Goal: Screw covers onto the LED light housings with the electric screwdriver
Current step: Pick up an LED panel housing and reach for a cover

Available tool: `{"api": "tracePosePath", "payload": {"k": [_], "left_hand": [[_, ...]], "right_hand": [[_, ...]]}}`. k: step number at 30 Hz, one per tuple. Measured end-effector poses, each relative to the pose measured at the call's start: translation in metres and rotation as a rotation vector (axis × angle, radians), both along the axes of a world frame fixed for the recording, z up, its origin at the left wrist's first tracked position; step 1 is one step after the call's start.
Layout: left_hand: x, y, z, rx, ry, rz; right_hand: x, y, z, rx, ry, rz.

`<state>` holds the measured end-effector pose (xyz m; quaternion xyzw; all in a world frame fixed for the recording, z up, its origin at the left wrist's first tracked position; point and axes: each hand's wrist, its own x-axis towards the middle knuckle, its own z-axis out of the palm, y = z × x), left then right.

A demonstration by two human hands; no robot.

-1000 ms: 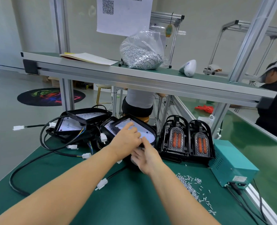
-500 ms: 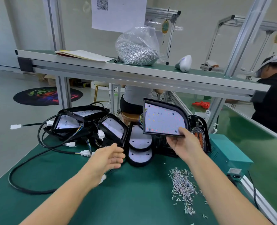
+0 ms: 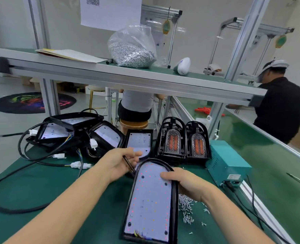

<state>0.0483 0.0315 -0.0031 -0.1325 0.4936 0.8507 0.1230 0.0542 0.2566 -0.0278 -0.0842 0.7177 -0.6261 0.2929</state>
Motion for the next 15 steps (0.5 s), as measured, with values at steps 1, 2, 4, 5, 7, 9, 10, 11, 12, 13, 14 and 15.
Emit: {"api": "tracePosePath", "payload": {"k": [1, 2, 4, 5, 7, 9, 10, 11, 12, 13, 14, 15], "left_hand": [[0.007, -0.006, -0.004, -0.048, 0.012, -0.002], [0.014, -0.013, -0.009, -0.096, 0.026, -0.013], [0.033, -0.027, -0.02, -0.231, 0.044, -0.06], [0.043, -0.032, -0.026, -0.314, 0.039, -0.088], [0.061, -0.041, -0.042, -0.479, 0.018, -0.099], [0.076, -0.049, -0.058, -0.639, -0.007, -0.044], [0.082, -0.051, -0.065, -0.697, -0.008, -0.031], [0.087, -0.053, -0.071, -0.727, 0.004, -0.027], [0.09, -0.054, -0.076, -0.735, 0.025, -0.017], [0.091, -0.054, -0.078, -0.754, 0.05, 0.001], [0.091, -0.054, -0.077, -0.802, 0.067, 0.019], [0.091, -0.054, -0.074, -0.857, 0.07, 0.026]], "right_hand": [[0.0, -0.001, -0.001, 0.035, 0.017, 0.037], [0.0, -0.003, -0.002, 0.064, 0.034, 0.068], [-0.002, -0.01, -0.005, 0.109, 0.059, 0.113], [-0.004, -0.013, -0.007, 0.134, 0.073, 0.124], [-0.01, -0.023, -0.01, 0.194, 0.099, 0.131], [-0.012, -0.035, -0.011, 0.247, 0.126, 0.133], [-0.013, -0.042, -0.012, 0.284, 0.158, 0.149], [-0.013, -0.049, -0.012, 0.321, 0.196, 0.175], [-0.012, -0.056, -0.011, 0.343, 0.221, 0.204], [-0.012, -0.062, -0.011, 0.361, 0.238, 0.227], [-0.011, -0.067, -0.011, 0.375, 0.246, 0.252], [-0.011, -0.071, -0.012, 0.397, 0.255, 0.261]]}}
